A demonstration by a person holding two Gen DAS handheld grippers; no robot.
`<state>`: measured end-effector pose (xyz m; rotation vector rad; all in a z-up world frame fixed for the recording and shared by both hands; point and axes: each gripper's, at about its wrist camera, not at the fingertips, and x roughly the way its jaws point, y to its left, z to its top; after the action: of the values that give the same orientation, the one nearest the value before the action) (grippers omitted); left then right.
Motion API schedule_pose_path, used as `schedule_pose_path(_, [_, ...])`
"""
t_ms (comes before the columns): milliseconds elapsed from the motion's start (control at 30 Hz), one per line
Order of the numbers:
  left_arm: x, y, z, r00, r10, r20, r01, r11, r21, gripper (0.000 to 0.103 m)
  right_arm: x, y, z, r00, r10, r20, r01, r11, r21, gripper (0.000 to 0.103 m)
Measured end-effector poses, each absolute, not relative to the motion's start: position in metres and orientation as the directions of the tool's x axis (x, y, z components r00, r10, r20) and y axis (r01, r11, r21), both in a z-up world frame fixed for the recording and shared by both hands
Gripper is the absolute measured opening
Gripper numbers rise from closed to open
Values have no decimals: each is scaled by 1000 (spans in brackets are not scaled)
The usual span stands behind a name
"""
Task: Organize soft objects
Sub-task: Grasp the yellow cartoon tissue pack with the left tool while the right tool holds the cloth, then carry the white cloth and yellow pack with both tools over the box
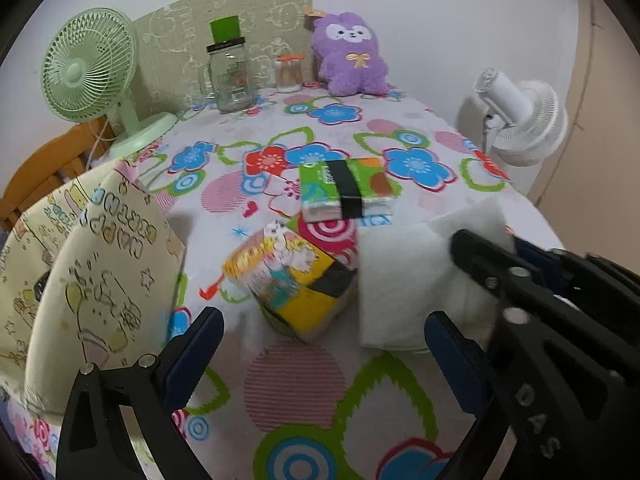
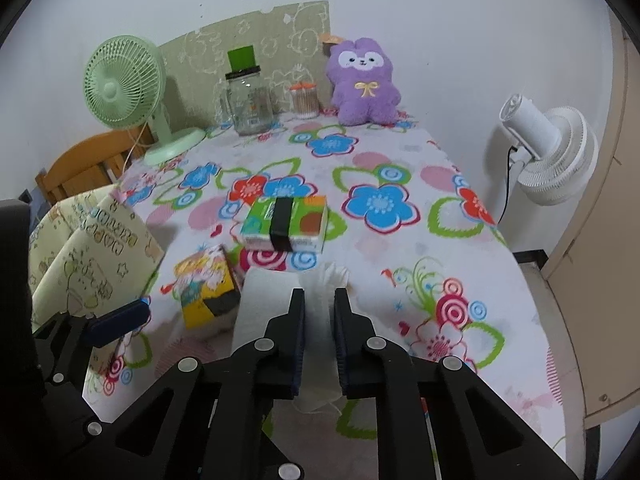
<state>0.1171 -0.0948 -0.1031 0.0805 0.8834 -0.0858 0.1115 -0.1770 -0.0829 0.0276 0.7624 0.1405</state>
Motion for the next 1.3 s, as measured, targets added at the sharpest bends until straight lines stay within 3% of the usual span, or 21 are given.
schedule_pose_path(800, [162, -91, -120, 601, 6, -799, 48, 998, 44, 101, 148, -187, -80, 753, 87, -652, -30, 995, 99, 13])
schedule_pose_path(933, [166, -90, -125, 584, 3, -811, 47, 998, 37, 89, 151, -185, -84, 744, 88, -662, -34, 995, 94, 13])
schedule_pose_path(1300, [159, -89, -117, 612, -13, -791, 55, 998, 27, 82, 152, -182, -86, 738, 88, -669, -39, 995, 88, 13])
